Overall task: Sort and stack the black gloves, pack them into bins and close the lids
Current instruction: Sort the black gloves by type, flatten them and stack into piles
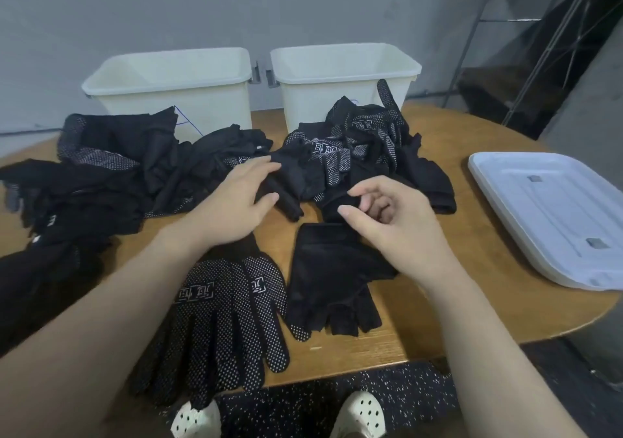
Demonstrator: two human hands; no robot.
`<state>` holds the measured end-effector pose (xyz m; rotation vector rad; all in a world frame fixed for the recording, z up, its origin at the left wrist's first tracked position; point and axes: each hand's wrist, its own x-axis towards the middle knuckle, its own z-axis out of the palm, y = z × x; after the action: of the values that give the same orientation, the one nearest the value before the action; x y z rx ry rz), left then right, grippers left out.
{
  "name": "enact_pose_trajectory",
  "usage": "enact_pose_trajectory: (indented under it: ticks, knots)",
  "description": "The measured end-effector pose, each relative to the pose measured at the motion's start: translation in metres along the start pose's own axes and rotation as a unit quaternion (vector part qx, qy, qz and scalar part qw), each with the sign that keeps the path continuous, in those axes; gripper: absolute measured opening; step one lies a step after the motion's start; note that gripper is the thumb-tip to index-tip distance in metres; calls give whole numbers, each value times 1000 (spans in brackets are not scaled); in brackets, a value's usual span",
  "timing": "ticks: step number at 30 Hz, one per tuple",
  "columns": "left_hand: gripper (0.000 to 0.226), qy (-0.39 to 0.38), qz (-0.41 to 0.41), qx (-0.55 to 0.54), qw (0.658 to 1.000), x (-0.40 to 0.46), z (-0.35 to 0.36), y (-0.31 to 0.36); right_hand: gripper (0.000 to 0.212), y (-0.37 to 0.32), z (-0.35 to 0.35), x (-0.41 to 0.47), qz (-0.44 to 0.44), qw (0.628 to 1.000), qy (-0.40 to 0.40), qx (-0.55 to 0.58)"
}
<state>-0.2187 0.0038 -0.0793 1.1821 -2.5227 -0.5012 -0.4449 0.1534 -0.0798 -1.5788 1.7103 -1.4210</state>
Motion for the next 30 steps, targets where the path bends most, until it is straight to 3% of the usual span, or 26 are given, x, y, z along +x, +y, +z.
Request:
enact_pose_trajectory:
  ticks: [5,10,13,16,20,25,28,30]
  knots:
    - [58,-22,-72,44,996,31,-11,-21,21,1,27,14,-36,996,-50,-66]
    - [66,-21,-114,53,992,35,-9,-26,21,-7,33,23,-52,975,-34,-212]
    - [63,-6,-139,7,990,30,-10,-23,19,-12,35,22,-72,975,-22,-208]
    - [31,0,-163,-82,983,24,-16,-16,18,-14,40,21,-73,982,-47,-167]
    - [19,22,-188,-217,958,11,-25,-10,24,-15,48,20,-89,984,-73,-136]
    - [17,69,-172,-304,934,-9,-43,10,52,-27,57,13,-120,977,-103,-145]
    - [26,96,-181,-392,897,-22,-55,24,82,-37,62,6,-109,976,-116,-149]
    - [19,99,-184,-444,871,-37,-62,36,86,-45,65,2,-122,978,-91,-142]
